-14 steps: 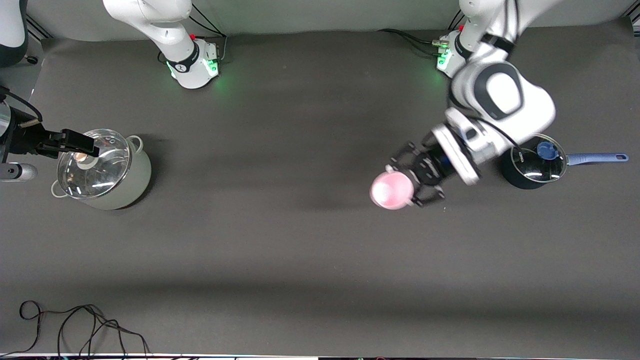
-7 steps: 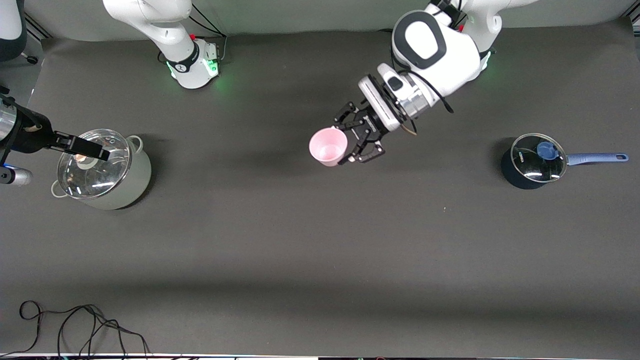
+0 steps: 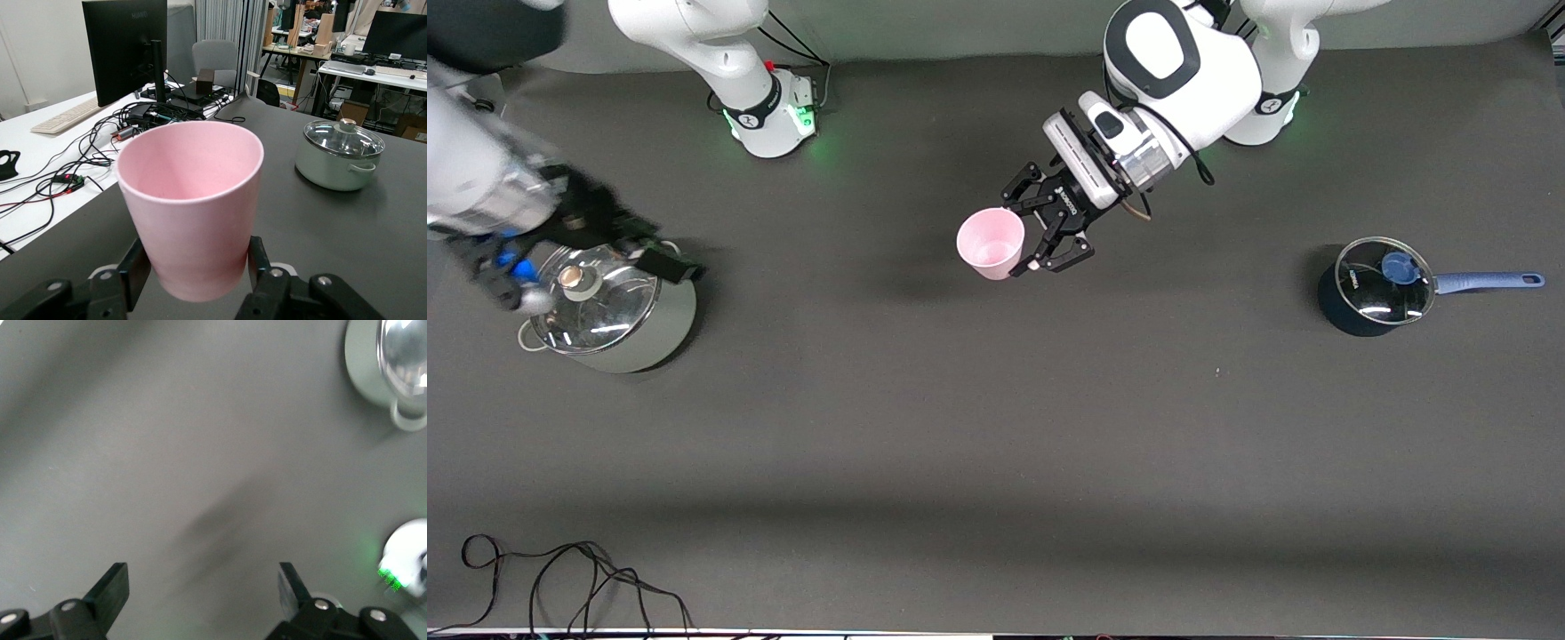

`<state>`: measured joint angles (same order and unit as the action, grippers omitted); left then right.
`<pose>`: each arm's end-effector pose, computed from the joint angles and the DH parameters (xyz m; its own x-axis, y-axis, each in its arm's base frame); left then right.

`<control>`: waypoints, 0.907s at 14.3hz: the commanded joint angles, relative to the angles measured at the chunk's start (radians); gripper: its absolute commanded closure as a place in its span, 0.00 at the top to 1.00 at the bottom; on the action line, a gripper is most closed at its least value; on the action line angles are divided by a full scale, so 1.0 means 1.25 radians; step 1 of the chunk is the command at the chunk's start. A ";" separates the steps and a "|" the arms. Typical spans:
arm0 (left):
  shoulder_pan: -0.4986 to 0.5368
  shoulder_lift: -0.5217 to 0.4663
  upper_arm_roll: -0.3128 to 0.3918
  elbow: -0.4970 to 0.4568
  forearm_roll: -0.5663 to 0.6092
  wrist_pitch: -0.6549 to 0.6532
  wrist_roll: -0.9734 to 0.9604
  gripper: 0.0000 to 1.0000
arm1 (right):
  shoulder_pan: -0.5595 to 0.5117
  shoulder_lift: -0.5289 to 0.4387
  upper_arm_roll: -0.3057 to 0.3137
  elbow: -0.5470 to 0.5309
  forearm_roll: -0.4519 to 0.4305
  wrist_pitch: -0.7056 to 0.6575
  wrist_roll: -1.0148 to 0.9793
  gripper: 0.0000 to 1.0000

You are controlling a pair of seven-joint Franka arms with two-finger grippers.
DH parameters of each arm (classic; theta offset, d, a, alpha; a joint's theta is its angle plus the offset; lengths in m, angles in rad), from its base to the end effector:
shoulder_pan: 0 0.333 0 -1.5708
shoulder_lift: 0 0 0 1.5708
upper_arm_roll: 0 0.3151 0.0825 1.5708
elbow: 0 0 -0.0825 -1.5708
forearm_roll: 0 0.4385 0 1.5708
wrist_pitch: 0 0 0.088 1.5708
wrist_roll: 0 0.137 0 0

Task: Transfer pink cup from left to right arm
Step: 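Reach the right gripper to the cup rim beside the left gripper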

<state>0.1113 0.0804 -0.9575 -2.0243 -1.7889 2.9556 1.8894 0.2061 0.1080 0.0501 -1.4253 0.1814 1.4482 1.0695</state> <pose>0.4789 -0.4407 0.4181 0.2558 -0.3419 0.9043 -0.8662 -0.4964 0.0573 0.6002 0.1830 0.5949 0.6843 -0.7005 -0.2025 -0.7176 -0.6963 -0.0166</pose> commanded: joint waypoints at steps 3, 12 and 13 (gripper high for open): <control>-0.001 -0.012 0.003 0.009 -0.017 0.011 -0.014 0.16 | 0.145 0.040 -0.007 0.047 0.016 0.006 0.290 0.99; 0.001 -0.012 0.006 0.012 -0.021 0.011 -0.019 0.16 | 0.296 0.101 -0.007 0.117 0.057 0.145 0.592 0.99; 0.001 -0.012 0.006 0.012 -0.021 0.011 -0.019 0.16 | 0.311 0.107 -0.007 0.119 0.057 0.157 0.614 0.99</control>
<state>0.1133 0.0805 -0.9492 -2.0170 -1.7961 2.9579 1.8781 0.5564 0.2089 0.0524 -1.3191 0.2318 1.6317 1.7675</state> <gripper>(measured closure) 0.352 0.009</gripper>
